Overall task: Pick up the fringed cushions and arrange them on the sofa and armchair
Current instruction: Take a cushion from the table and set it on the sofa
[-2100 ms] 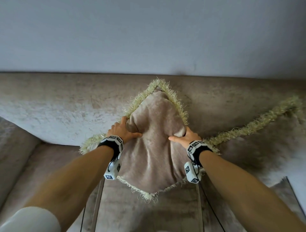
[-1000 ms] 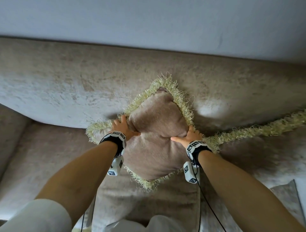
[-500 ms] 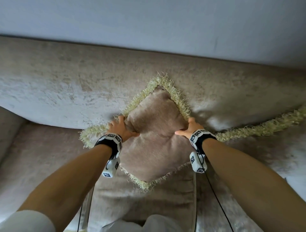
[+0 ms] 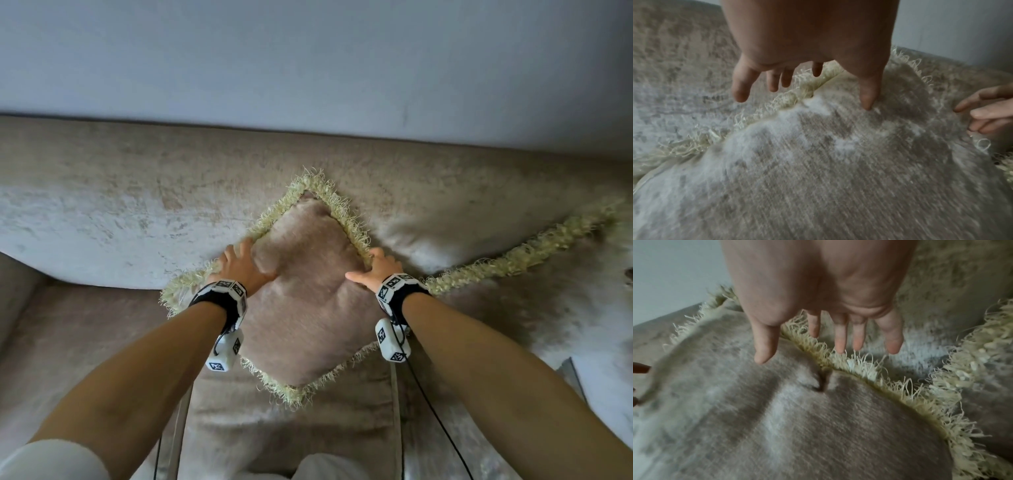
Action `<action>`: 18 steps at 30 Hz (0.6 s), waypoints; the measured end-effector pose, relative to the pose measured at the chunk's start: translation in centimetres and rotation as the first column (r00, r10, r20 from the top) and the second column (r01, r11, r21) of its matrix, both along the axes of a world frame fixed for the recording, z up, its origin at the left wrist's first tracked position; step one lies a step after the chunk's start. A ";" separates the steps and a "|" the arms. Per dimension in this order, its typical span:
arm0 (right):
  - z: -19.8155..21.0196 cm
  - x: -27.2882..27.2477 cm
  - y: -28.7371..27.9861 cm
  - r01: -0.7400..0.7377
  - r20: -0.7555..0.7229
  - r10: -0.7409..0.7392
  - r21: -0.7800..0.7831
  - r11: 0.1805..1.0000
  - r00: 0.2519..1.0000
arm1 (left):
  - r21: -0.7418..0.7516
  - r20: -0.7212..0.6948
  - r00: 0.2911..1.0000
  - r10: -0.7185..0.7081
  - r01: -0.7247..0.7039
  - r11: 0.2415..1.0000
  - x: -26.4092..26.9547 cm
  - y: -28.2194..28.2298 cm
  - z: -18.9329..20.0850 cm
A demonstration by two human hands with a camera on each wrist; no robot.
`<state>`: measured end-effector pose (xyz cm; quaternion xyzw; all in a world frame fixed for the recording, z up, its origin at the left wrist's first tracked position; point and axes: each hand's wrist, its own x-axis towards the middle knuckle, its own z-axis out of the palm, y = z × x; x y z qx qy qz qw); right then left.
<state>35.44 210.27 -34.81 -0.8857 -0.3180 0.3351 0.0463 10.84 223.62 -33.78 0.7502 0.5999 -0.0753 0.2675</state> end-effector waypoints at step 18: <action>9.5 -4.8 -1.1 -0.136 0.005 0.142 0.315 0.939 0.990 | 0.277 0.225 0.968 0.116 -0.177 0.944 -6.6 -5.0 9.0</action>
